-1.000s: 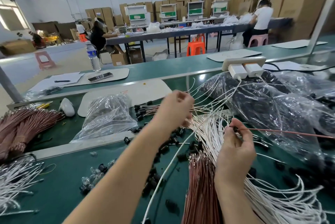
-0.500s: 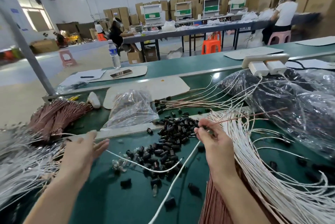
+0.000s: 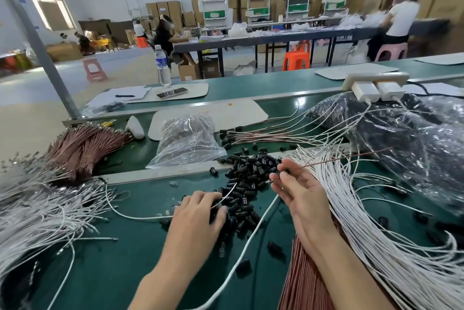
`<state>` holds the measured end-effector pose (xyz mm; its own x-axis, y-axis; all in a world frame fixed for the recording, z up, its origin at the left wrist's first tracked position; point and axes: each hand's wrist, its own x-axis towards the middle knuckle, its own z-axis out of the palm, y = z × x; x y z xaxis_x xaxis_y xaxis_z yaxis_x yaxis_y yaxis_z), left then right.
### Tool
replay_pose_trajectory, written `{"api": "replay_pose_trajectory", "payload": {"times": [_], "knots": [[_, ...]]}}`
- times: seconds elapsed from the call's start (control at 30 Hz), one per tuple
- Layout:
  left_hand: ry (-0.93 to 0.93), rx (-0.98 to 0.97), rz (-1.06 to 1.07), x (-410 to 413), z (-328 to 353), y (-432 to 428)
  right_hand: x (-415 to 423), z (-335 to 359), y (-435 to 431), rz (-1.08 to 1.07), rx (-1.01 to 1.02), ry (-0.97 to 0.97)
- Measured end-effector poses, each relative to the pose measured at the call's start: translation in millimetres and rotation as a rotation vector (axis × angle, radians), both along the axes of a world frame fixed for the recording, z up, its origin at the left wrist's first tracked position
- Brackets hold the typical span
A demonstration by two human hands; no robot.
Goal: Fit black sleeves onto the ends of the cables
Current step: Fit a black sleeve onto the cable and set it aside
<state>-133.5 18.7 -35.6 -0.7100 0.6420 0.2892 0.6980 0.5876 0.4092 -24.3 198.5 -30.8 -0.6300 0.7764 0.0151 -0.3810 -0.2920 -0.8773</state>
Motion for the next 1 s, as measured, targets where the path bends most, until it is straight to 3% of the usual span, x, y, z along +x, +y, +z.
{"api": "replay_pose_trajectory", "payload": {"times": [0.2, 0.27, 0.47, 1.0], "knots": [[-0.045, 0.137, 0.075, 5, -11, 15, -2, 1, -1, 0.079, -0.114, 0.063], [0.011, 0.207, 0.045, 7, -14, 14, -2, 2, -2, 0.123, -0.178, 0.087], [-0.123, 0.459, -0.142, 13, -14, 8, -5, 4, -5, 0.205, -0.321, 0.102], [-0.140, 0.388, -0.218, 9, -17, 8, -6, 4, -11, 0.293, -0.156, -0.011]]}}
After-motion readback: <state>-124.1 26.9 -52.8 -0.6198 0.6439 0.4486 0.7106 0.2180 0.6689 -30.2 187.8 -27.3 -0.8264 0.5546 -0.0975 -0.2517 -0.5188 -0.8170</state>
